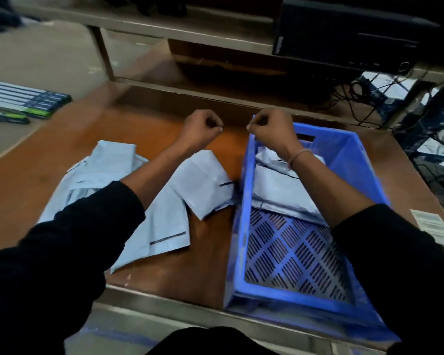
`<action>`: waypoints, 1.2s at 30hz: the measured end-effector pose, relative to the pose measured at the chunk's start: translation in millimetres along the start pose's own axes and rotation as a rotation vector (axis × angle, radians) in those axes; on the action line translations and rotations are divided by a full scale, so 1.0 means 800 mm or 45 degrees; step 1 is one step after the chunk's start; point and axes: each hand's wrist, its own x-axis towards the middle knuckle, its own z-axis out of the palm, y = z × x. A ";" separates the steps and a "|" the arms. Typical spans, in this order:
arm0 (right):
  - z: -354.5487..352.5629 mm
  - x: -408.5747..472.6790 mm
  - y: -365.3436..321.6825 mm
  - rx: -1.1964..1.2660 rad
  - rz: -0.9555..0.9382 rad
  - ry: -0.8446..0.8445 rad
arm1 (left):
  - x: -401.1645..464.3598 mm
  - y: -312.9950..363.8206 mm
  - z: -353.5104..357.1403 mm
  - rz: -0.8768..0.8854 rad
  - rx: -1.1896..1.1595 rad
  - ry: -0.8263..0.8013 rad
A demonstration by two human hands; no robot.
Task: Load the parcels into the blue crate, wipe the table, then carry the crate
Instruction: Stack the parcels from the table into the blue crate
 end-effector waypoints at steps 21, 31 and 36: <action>0.204 -0.015 -0.067 -0.441 0.455 -0.913 | -0.078 -0.140 -0.064 -0.808 -0.044 0.051; 0.185 0.014 -0.048 0.208 0.768 -0.772 | -0.064 -0.127 -0.061 -0.840 -0.623 -0.069; 0.198 0.009 -0.021 -0.299 0.593 -0.633 | -0.059 -0.124 -0.072 -0.780 -0.408 0.031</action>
